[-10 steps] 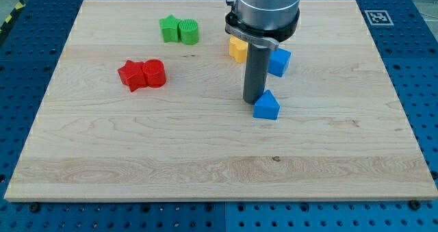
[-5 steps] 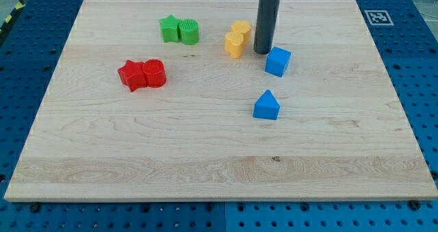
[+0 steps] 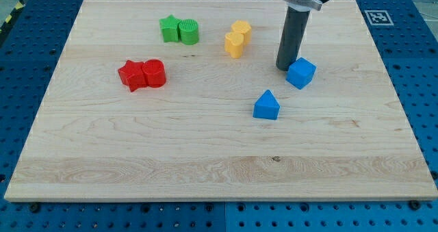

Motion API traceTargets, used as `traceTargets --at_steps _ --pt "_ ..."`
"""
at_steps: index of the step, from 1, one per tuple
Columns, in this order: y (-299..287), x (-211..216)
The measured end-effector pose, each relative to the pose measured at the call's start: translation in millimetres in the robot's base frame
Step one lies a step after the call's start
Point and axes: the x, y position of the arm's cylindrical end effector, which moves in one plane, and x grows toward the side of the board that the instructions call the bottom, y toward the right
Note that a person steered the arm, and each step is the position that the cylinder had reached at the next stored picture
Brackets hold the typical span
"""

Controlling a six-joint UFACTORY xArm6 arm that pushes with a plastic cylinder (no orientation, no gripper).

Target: Push the blue cube right to the blue triangle

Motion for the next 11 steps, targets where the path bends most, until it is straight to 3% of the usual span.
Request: traceTargets --at_steps 1,3,5,6,8,9,10,11 --pt "0.0 13.3" --pt "29.7 -6.4" --pt "26.4 43.6" --pt "77.5 40.2" --pt "82.2 89.6" --pt "46.8 81.5" --pt "49.9 68.1" --pt "53.5 23.5"
